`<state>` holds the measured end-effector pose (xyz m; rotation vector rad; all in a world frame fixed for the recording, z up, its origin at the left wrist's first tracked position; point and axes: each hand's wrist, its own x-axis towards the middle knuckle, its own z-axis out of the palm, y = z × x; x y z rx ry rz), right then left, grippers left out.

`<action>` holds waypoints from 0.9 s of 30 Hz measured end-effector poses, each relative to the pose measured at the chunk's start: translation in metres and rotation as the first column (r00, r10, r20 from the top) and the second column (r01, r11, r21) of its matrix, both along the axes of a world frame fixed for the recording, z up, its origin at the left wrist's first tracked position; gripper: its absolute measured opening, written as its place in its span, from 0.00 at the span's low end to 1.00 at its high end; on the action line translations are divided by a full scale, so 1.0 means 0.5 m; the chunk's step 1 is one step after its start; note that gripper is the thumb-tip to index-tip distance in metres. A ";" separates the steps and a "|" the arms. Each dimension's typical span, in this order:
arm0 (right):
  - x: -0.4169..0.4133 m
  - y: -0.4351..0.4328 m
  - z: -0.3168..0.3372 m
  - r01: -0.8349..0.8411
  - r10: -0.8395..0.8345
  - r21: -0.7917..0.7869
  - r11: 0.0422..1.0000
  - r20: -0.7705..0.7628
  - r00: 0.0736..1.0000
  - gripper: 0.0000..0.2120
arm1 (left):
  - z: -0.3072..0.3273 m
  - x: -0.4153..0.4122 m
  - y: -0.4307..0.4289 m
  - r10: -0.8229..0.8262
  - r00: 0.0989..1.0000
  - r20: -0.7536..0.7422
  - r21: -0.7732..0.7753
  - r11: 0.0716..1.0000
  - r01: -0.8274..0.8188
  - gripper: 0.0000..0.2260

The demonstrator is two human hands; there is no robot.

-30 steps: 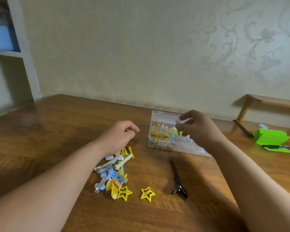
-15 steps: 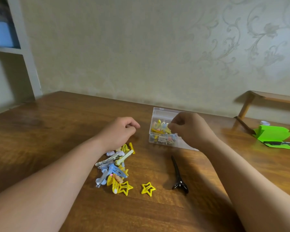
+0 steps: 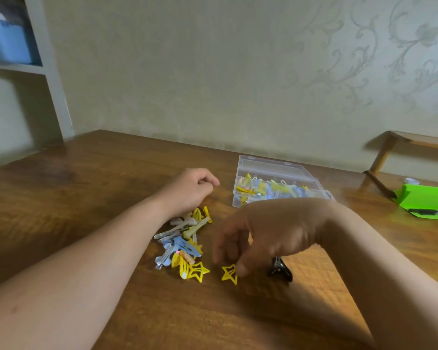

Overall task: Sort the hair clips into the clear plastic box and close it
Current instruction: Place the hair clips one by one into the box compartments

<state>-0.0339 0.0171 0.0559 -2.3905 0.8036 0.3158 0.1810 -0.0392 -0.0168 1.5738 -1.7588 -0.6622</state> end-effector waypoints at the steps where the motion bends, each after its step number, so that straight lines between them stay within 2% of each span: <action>1: 0.004 0.003 -0.003 -0.022 0.022 0.000 1.000 -0.017 1.000 0.15 | 0.001 -0.001 0.003 -0.004 1.000 0.005 0.004 1.000 0.004 0.12; 4: 0.013 0.006 -0.011 -0.043 0.042 -0.023 0.999 -0.040 0.998 0.14 | 0.005 -0.002 0.008 -0.004 1.000 0.021 0.015 1.000 0.003 0.12; 14: 0.012 0.007 -0.003 0.062 -0.070 -0.105 0.993 -0.076 0.995 0.12 | 0.004 -0.001 0.006 -0.001 1.000 0.021 0.004 1.000 0.001 0.12; 17: 0.016 0.002 -0.008 0.070 -0.076 -0.132 0.989 -0.039 0.996 0.10 | 0.000 -0.001 0.001 0.004 1.000 0.005 -0.002 1.000 -0.004 0.12; 19: 0.015 -0.008 -0.016 0.121 -0.114 -0.160 0.980 0.051 0.992 0.10 | -0.004 0.002 -0.004 0.003 1.000 -0.011 -0.009 1.000 -0.003 0.11; 21: 0.003 -0.025 -0.017 0.224 -0.182 -0.191 0.956 0.214 0.960 0.08 | -0.008 0.005 -0.007 -0.003 1.000 -0.021 -0.021 1.000 0.003 0.10; 24: -0.039 -0.060 -0.006 0.451 -0.329 -0.190 0.872 0.454 0.828 0.06 | -0.004 0.004 -0.007 -0.011 1.000 -0.015 -0.016 1.000 0.011 0.10; 27: -0.096 -0.100 0.001 0.652 -0.421 -0.258 0.713 0.586 0.692 0.06 | 0.002 0.002 0.001 -0.022 1.000 0.008 0.014 1.000 0.022 0.13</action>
